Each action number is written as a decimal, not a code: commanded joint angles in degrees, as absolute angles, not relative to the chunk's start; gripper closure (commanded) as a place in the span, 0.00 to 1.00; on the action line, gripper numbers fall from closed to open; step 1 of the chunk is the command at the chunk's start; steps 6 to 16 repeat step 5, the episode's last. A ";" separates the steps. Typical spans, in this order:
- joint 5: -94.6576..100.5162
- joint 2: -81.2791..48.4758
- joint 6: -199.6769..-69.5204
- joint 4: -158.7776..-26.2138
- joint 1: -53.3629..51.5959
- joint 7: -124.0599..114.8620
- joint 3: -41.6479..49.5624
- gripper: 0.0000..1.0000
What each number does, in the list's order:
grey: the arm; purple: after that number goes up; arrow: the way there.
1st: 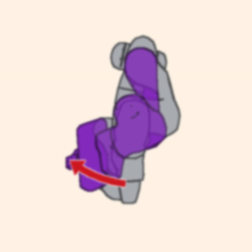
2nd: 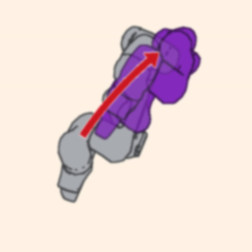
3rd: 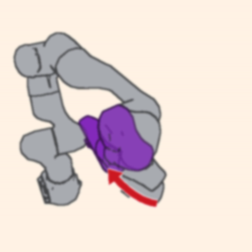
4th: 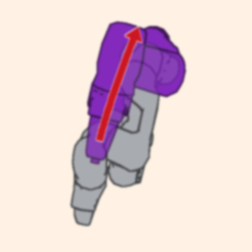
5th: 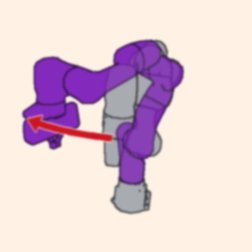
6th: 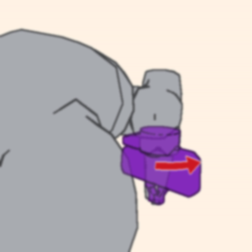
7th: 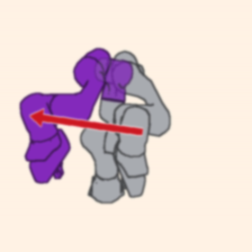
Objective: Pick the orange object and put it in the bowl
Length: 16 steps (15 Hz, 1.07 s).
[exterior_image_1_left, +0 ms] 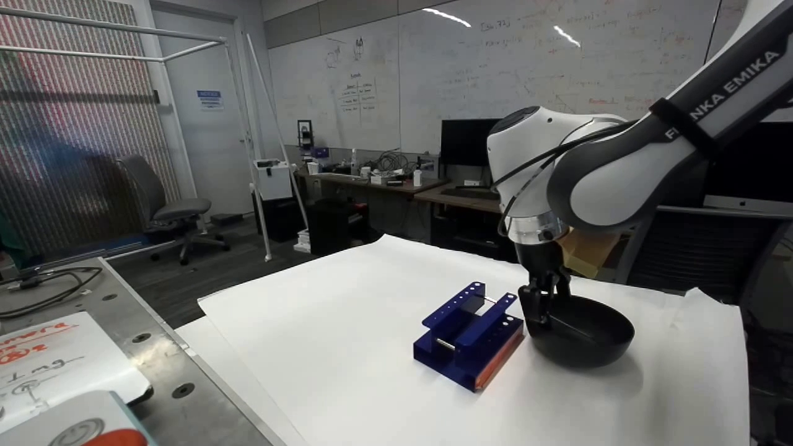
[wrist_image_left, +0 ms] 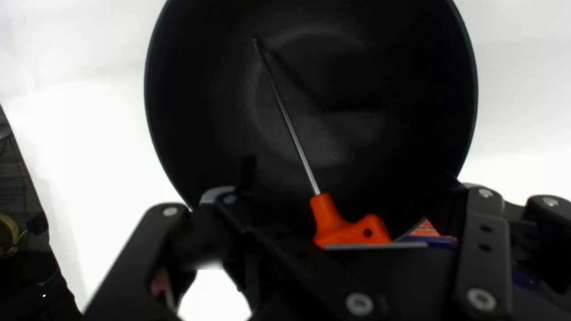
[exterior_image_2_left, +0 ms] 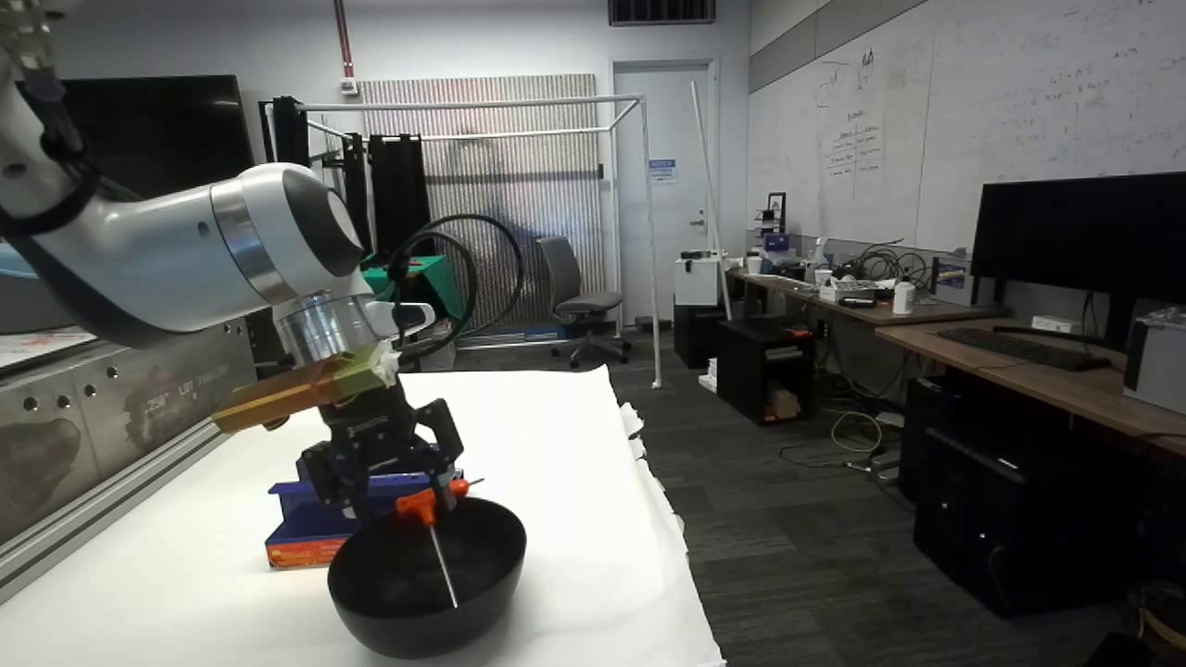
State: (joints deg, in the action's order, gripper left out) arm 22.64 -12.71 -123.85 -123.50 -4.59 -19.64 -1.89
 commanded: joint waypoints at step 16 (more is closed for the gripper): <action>8.20 2.81 -133.78 -133.03 -2.27 -9.11 -1.87 0.00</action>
